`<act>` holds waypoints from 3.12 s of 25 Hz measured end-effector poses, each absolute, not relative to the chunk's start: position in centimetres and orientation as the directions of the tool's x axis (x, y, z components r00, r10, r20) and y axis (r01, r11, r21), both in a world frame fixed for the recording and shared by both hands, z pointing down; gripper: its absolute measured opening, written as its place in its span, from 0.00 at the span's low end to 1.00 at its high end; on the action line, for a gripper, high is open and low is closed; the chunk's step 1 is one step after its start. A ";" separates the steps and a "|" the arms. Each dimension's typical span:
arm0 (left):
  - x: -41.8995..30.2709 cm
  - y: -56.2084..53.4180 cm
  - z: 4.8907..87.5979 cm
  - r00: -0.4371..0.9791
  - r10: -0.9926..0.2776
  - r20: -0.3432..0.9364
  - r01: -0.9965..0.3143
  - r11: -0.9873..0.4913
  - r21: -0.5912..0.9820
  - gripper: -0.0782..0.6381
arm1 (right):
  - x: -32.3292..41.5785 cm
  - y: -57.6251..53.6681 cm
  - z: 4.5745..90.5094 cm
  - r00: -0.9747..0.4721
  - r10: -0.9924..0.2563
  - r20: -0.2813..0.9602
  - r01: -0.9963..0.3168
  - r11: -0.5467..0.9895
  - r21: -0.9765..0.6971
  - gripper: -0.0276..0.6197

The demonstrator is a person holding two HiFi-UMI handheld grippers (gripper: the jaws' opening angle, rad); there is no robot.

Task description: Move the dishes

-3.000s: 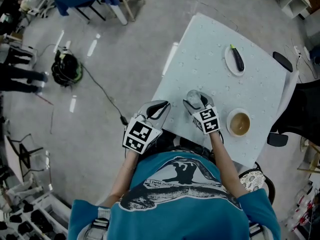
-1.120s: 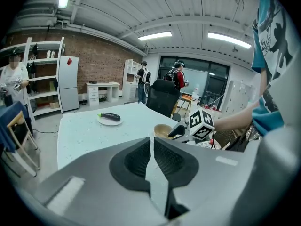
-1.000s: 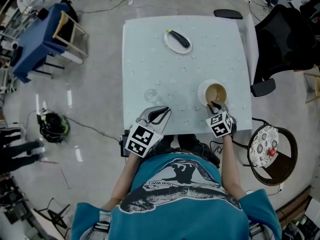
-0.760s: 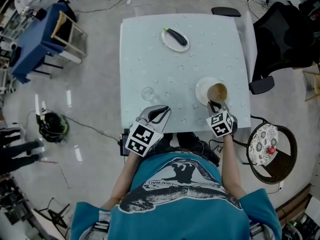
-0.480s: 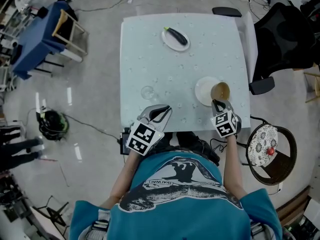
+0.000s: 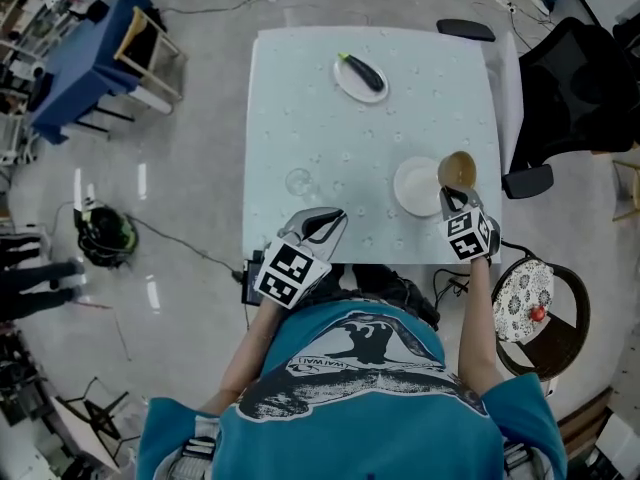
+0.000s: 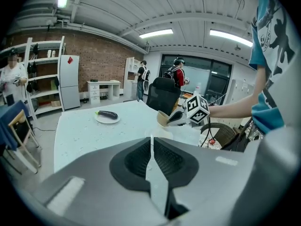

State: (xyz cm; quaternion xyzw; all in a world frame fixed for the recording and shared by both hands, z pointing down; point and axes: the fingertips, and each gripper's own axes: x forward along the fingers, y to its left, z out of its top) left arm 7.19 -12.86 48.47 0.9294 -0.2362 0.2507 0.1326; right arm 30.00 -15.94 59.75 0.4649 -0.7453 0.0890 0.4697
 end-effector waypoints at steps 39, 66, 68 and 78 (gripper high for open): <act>7.2 -15.9 49.6 0.653 -0.501 0.567 -0.673 -0.728 0.131 0.15 | 30.2 -29.4 63.3 -0.223 -0.466 0.856 -0.591 0.763 0.262 0.32; 13.2 -11.0 50.7 0.683 -0.405 0.608 -0.577 -0.809 0.109 0.15 | 22.3 -15.4 55.2 -0.550 -0.576 0.605 -0.719 0.695 0.009 0.34; 13.0 -10.0 51.0 0.681 -0.394 0.617 -0.563 -0.820 0.098 0.15 | 21.4 -14.4 55.6 -0.557 -0.570 0.604 -0.709 0.705 0.011 0.34; 12.9 -9.0 50.3 0.710 -0.381 0.592 -0.547 -0.828 0.122 0.15 | 19.0 -11.8 54.8 -0.592 -0.605 0.532 -0.733 0.679 -0.043 0.30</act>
